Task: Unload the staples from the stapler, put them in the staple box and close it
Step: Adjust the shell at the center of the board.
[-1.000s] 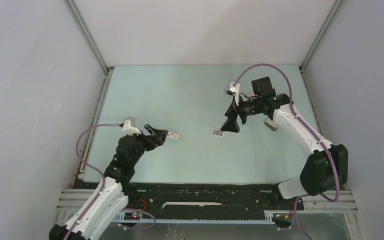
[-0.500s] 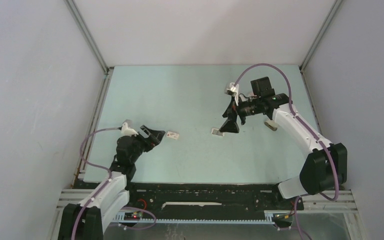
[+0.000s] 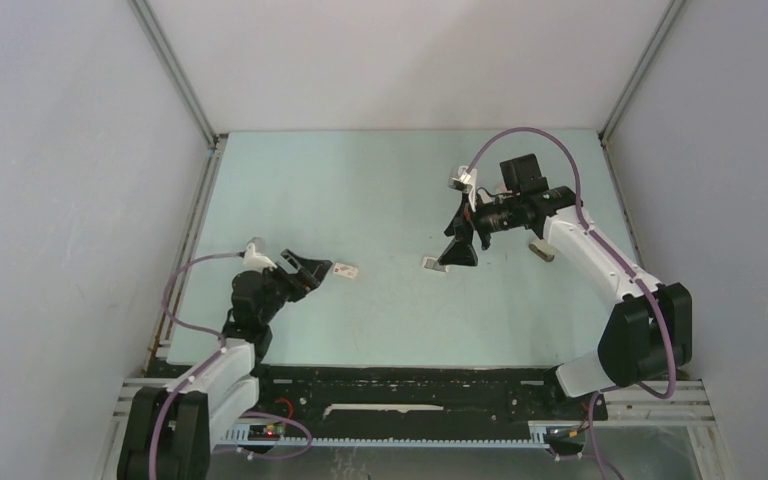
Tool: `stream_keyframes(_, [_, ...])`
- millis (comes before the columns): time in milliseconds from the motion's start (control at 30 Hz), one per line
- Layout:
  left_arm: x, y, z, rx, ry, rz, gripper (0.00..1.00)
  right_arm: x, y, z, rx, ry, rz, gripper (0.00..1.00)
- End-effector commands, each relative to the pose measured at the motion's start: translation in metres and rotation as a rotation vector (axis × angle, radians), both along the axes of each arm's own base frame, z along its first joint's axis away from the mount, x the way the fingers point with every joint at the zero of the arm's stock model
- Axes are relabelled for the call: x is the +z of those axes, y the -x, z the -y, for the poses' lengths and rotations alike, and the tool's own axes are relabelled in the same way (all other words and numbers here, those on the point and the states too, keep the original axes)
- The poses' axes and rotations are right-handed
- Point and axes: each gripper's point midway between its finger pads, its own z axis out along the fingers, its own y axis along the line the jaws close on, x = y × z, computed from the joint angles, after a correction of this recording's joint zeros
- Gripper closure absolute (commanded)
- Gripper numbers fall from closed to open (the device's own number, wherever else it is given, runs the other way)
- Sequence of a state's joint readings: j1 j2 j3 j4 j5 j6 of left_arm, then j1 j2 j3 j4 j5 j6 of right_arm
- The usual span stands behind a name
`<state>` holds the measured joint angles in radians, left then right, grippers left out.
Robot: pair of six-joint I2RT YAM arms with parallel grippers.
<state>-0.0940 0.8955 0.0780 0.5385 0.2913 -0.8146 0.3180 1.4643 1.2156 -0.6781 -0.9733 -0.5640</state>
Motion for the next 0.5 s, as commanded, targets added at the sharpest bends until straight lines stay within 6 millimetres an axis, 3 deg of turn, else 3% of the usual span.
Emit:
stream_keyframes(0, [-0.001, -0.001, -0.001, -0.009, -0.006, 0.022, 0.08, 0.002, 0.002, -0.003, 0.025, -0.014, 0.006, 0.02])
stream_keyframes(267, [-0.016, -0.007, 0.001, -0.026, -0.021, -0.036, 0.14, -0.001, 0.002, -0.003, 0.025, -0.01, 0.002, 0.01])
stream_keyframes(467, [-0.028, -0.019, 0.01, -0.068, 0.006, -0.08, 0.23, 0.0, 0.002, -0.004, 0.028, -0.011, 0.003, 0.02])
